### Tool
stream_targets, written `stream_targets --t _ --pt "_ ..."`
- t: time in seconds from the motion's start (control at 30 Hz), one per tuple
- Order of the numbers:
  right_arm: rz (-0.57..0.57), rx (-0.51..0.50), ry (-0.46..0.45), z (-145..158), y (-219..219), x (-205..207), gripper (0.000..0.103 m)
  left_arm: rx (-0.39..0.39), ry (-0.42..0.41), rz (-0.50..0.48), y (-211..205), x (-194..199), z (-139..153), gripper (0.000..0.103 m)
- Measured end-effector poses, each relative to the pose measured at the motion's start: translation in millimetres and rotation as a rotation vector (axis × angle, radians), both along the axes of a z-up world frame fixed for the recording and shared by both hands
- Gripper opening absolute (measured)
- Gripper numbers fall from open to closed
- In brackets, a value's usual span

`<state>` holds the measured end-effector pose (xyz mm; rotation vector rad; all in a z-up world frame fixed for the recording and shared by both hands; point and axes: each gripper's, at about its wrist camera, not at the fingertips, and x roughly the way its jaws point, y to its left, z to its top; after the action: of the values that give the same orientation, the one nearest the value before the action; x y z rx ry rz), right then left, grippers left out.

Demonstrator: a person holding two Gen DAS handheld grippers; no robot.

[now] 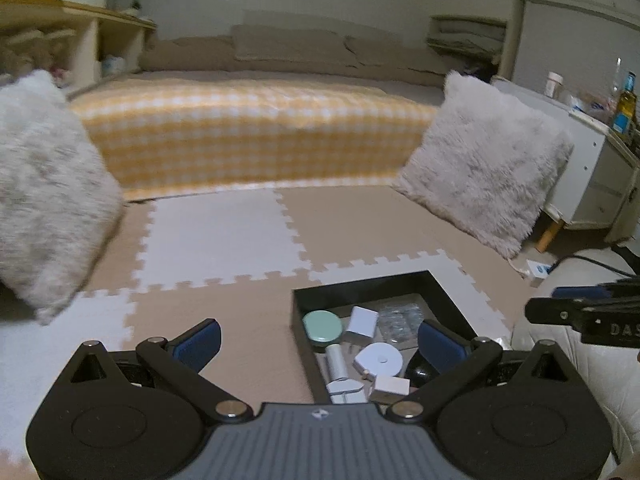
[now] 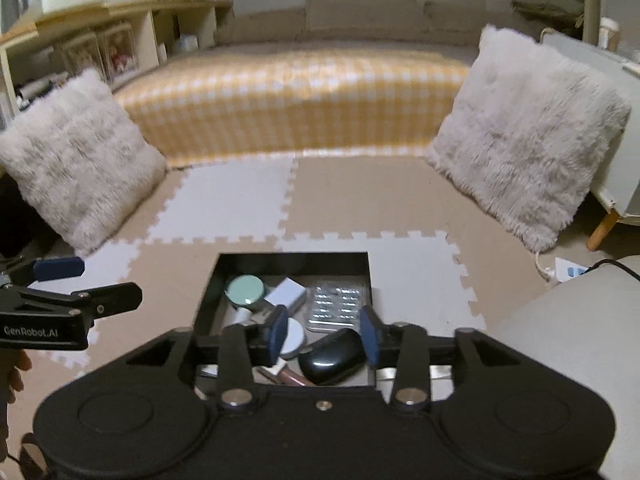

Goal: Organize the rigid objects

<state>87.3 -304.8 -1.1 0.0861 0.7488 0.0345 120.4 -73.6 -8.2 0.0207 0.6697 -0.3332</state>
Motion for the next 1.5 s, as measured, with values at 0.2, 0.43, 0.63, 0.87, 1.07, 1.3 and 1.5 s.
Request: stream_targets --t 0.2,0.43,0.63,0.87,1.07,1.3,1.5 --pt "0.019 -0.023 -0.054 15 12 -37 0.054 0.026 -0.032 0.068 13 -35 16 0.103" --pt "-0.009 -0.055 -0.086 19 19 -74 0.070 0.028 -0.044 0.069 26 -71 19 0.103" --pt "-0.014 -0.061 -0.133 19 25 -96 0.086 0.063 -0.076 0.082 29 -98 17 0.103" --pt "-0.007 -0.092 -0.155 16 34 -108 0.097 0.053 -0.089 0.115 36 -107 11 0.103" --pt "-0.014 -0.110 -0.176 12 38 -116 0.102 0.054 -0.115 0.108 37 -114 8 0.103" --pt "-0.030 -0.115 -0.200 9 39 -120 0.103 0.066 -0.127 0.099 35 -120 5 0.103" --pt "-0.019 -0.132 -0.205 8 42 -121 0.103 0.068 -0.128 0.104 35 -120 5 0.103"
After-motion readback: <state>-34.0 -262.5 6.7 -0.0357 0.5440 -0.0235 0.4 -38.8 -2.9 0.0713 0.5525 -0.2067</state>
